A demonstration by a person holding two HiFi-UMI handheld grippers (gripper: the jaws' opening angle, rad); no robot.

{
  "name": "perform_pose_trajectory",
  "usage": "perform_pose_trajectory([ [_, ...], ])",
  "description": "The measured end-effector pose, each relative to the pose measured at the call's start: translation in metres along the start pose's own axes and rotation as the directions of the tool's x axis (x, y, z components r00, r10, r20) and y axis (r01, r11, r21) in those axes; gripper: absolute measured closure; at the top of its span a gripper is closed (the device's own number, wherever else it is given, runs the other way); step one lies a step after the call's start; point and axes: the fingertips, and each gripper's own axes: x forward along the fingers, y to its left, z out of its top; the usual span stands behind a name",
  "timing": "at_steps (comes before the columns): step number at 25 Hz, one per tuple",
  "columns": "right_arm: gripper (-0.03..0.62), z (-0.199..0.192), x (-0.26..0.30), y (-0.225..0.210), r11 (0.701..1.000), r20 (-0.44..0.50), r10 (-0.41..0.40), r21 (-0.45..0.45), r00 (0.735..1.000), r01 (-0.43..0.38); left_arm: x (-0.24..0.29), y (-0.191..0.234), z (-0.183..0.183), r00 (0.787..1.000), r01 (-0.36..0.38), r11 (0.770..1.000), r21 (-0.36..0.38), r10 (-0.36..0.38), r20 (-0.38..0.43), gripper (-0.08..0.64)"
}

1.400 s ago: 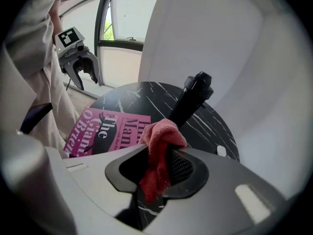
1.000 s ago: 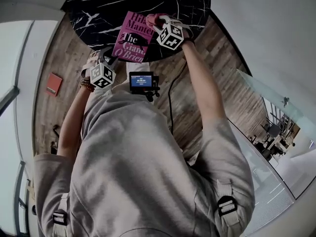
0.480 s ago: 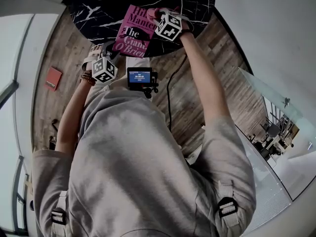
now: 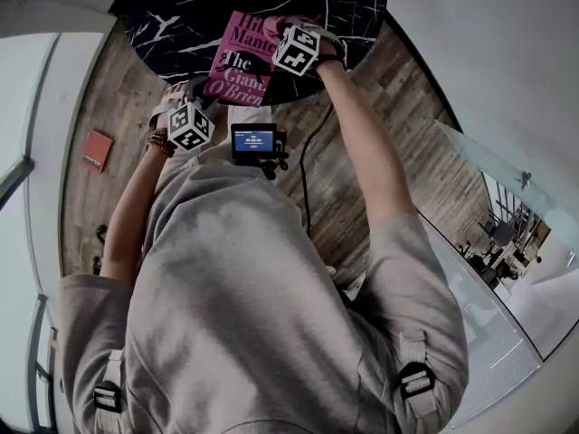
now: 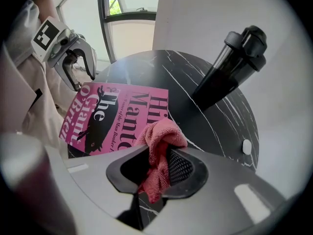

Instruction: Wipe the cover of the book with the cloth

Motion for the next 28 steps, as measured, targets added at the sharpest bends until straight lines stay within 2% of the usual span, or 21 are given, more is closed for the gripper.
perform_pose_trajectory([
  [6,0.503,-0.002,0.001,0.0,1.0,-0.012,-0.003,0.015,1.0,0.003,0.001,-0.01,0.002,1.0,-0.001,0.998,0.063,0.0,0.009,0.419],
  [15,0.503,0.002,-0.001,0.011,0.999,0.0,0.02,0.042,1.0,-0.02,0.002,-0.009,0.002,0.999,0.05,0.999,-0.01,-0.05,0.013,0.423],
  [28,0.503,0.007,0.0,0.031,0.998,0.008,0.046,0.04,0.999,-0.046,0.002,-0.008,0.001,0.999,0.045,0.998,-0.031,-0.045,0.008,0.423],
])
